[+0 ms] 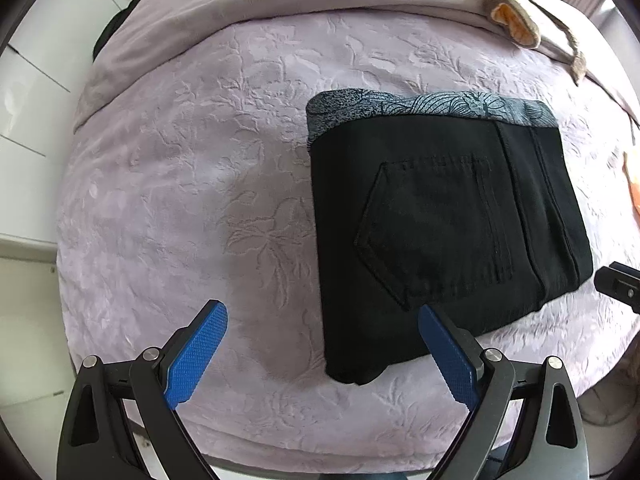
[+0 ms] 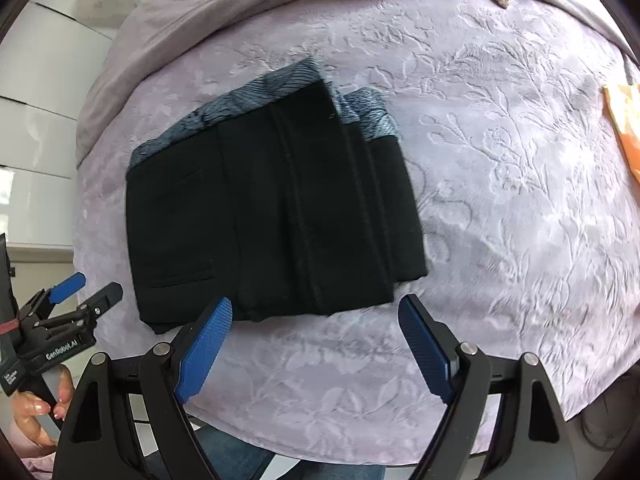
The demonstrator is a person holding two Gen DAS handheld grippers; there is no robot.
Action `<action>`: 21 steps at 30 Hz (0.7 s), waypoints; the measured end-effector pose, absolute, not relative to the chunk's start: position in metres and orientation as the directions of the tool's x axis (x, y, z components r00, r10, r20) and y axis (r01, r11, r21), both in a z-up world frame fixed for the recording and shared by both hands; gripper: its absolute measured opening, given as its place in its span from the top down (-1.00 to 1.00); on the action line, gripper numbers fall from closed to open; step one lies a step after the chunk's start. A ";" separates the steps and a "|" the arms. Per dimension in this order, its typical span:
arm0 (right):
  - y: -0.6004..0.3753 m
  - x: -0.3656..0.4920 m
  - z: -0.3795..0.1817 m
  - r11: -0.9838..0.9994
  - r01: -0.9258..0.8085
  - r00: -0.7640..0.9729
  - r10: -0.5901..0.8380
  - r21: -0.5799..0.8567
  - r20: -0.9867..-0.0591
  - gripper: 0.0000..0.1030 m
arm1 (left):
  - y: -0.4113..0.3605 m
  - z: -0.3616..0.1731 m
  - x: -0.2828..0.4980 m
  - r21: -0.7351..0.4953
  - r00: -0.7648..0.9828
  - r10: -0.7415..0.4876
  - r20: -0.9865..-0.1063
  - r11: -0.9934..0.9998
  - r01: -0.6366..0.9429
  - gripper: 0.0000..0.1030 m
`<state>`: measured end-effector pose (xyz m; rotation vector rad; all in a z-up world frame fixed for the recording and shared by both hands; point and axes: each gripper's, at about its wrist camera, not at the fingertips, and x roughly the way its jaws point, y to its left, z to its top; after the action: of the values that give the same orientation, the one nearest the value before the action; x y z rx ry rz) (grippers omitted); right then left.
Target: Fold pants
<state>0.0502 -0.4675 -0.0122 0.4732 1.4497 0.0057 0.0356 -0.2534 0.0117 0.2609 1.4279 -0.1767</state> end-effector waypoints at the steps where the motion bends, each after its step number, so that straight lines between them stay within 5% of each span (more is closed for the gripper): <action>1: -0.471 0.051 -0.013 0.909 0.271 0.136 0.288 0.315 -0.948 -0.71 | -0.255 0.011 0.037 0.080 0.136 0.044 -0.990 0.959 0.271 -0.88; 12: -0.509 0.053 -0.035 0.890 0.293 0.092 0.338 0.350 -0.937 -0.71 | -0.262 -0.009 0.059 0.075 0.128 0.047 -0.991 0.970 0.229 -0.88; 21: -0.534 0.070 -0.059 0.840 0.279 0.097 0.458 0.466 -0.884 -0.71 | -0.245 -0.018 0.087 -0.127 0.088 -0.150 -0.985 0.964 0.233 -0.88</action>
<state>0.0701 -0.5339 -0.0586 0.6162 1.4966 0.1458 0.0869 -0.2452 -0.0178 0.0682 1.4556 -0.2856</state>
